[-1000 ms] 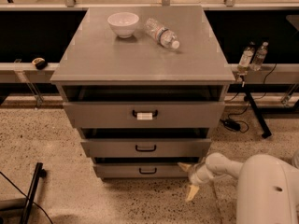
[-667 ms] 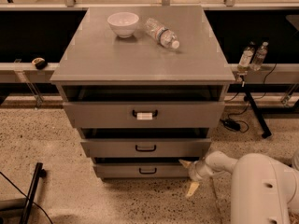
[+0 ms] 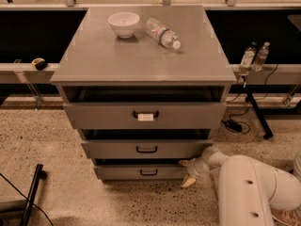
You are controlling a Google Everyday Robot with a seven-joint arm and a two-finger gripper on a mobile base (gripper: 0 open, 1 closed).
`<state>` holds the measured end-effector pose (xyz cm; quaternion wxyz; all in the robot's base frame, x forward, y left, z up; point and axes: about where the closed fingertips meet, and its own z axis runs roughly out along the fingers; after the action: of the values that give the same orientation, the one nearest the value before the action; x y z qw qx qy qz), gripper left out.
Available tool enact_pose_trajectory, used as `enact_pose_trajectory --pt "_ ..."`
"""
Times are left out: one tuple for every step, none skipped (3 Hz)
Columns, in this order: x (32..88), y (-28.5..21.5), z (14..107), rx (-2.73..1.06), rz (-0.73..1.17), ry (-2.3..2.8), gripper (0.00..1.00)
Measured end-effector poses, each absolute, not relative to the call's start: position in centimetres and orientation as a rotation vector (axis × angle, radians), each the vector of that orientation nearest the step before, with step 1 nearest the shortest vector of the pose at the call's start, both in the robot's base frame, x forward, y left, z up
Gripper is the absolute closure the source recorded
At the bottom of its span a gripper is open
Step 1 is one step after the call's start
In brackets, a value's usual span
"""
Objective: Open bottom drawer
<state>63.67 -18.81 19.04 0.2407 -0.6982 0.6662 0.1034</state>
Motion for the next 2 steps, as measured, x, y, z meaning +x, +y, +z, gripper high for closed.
enact_pose_trajectory --pt "63.6 -18.4 18.7 -1.9 0.281 1.827 0.29" --pt "62.9 -17.7 19.9 -1.92 0.248 1.796 0.35"
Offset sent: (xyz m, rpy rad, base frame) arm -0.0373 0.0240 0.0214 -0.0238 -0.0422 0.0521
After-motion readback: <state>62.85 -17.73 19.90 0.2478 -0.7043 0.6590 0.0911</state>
